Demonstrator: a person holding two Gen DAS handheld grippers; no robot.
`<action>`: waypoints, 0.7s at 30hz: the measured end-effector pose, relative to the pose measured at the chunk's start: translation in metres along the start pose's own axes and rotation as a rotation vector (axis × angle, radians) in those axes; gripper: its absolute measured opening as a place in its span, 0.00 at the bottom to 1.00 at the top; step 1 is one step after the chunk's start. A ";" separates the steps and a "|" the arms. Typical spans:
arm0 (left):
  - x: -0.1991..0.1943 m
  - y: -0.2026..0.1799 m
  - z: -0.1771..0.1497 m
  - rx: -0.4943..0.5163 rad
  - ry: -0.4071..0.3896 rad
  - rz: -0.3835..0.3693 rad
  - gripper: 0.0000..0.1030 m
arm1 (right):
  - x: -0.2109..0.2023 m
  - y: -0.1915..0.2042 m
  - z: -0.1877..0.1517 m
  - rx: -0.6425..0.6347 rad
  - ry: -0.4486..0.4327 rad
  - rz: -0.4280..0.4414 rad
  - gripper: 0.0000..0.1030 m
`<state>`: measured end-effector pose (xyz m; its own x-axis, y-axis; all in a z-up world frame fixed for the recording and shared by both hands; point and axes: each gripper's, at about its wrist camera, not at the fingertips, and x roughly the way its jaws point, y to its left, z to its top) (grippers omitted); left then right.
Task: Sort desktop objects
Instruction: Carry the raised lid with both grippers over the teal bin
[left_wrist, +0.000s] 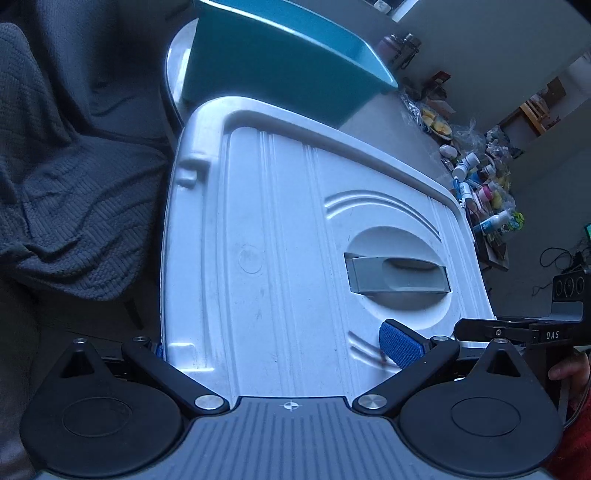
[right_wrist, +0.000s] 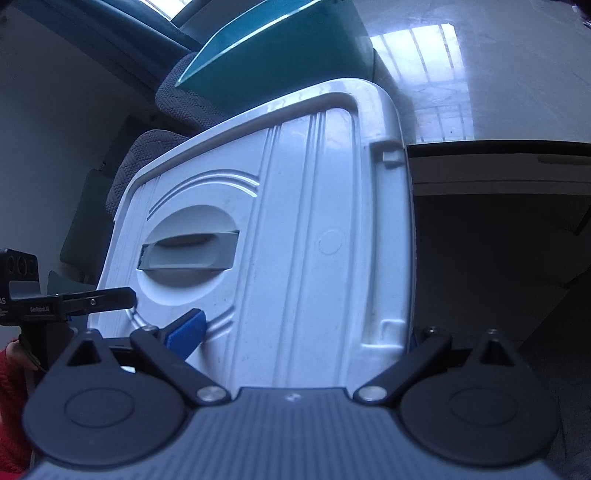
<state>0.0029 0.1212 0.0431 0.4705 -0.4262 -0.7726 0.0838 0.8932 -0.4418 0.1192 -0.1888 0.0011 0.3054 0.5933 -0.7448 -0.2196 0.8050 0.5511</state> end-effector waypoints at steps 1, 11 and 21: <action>-0.009 0.003 0.000 0.009 -0.005 0.002 1.00 | -0.001 0.006 -0.003 0.002 -0.006 0.003 0.96; -0.070 0.023 -0.003 0.039 -0.032 0.004 1.00 | -0.023 0.026 -0.035 -0.004 -0.044 0.008 0.96; -0.097 0.022 0.013 0.053 -0.043 -0.011 1.00 | -0.026 0.050 -0.020 -0.006 -0.066 -0.004 0.96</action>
<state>-0.0289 0.1841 0.1141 0.5069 -0.4301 -0.7470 0.1352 0.8955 -0.4239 0.0815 -0.1637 0.0407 0.3668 0.5887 -0.7204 -0.2240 0.8074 0.5458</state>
